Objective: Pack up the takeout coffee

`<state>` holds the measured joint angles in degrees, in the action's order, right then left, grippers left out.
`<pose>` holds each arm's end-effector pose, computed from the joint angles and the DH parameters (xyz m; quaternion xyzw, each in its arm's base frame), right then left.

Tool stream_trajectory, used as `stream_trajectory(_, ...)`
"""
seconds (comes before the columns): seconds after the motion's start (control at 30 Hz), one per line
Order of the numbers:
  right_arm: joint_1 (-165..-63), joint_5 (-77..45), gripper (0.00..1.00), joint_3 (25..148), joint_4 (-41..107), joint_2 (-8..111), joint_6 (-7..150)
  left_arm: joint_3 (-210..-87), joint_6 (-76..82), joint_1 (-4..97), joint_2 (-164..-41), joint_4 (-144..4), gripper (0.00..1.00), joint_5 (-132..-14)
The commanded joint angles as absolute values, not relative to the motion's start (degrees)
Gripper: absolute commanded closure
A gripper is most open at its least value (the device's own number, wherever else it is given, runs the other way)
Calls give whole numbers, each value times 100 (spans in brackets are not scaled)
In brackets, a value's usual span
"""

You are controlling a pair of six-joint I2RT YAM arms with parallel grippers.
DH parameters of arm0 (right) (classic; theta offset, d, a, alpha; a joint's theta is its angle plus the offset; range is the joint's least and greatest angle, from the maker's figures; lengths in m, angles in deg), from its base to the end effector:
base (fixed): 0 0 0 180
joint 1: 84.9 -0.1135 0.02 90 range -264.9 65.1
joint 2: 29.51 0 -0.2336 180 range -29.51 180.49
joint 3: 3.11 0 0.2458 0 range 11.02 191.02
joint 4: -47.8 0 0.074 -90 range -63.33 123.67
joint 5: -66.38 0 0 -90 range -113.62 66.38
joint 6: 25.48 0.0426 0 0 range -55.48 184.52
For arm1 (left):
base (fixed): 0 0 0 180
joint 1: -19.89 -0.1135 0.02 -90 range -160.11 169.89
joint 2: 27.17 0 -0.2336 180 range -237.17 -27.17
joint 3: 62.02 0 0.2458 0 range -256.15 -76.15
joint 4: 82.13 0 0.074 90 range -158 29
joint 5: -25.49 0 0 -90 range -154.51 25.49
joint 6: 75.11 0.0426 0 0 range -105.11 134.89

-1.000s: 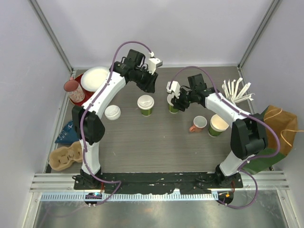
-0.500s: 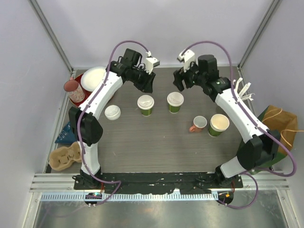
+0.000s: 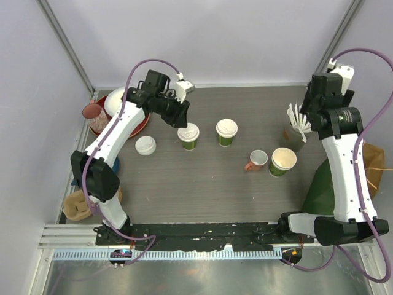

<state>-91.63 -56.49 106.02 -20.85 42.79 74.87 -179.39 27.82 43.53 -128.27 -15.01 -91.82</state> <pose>0.2401 0.0050 0.4255 0.1640 0.8334 -0.1752 0.4979 0.3325 -0.1669 0.3249 0.3624 0.8445 -0.2518 0.3034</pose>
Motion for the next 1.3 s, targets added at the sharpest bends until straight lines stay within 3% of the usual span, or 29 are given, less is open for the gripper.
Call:
stream_trajectory(0.0, -8764, -6818, 30, 10594, -3267, 4344, 7884, -17705, 2693, 4318, -12429, -1808, 59, -9615)
stream_trajectory(0.13, -8237, -7187, 32, 10752, -3689, 4520, 8007, -17257, 2719, 4319, -12079, -2106, 59, -9659)
stream_trajectory(0.37, -7727, -7293, 26, 10507, -4113, 4512, 8218, -16843, 2851, 4319, -11744, -2291, 59, -9738)
stream_trajectory(0.53, -7278, -6679, 21, 10111, -4043, 4617, 8201, -16676, 3000, 4319, -11559, -2309, 59, -9730)
stream_trajectory(0.67, -6927, -5905, 24, 9839, -3718, 4713, 8060, -16536, 3062, 4319, -11410, -2388, 59, -9738)
stream_trajectory(0.7, -6848, -5974, 27, 9803, -3717, 4766, 8060, -16535, 3062, 4319, -11401, -2388, 59, -9756)
stream_trajectory(0.8, -6847, -5922, 56, 9829, -3691, 4749, 7999, -16562, 3036, 4319, -11409, -2362, 58, -9774)
stream_trajectory(0.83, -6847, -5939, 75, 9847, -3647, 4705, 7972, -16588, 3027, 4319, -11418, -2353, 59, -9774)
stream_trajectory(0.93, -6847, -6158, 99, 10031, -3612, 4538, 7893, -16632, 3009, 4318, -11427, -2344, 58, -9765)
stream_trajectory(1.27, -6864, -6906, 99, 10610, -3200, 4178, 7498, -16834, 3053, 4319, -11479, -2081, 58, -9633)
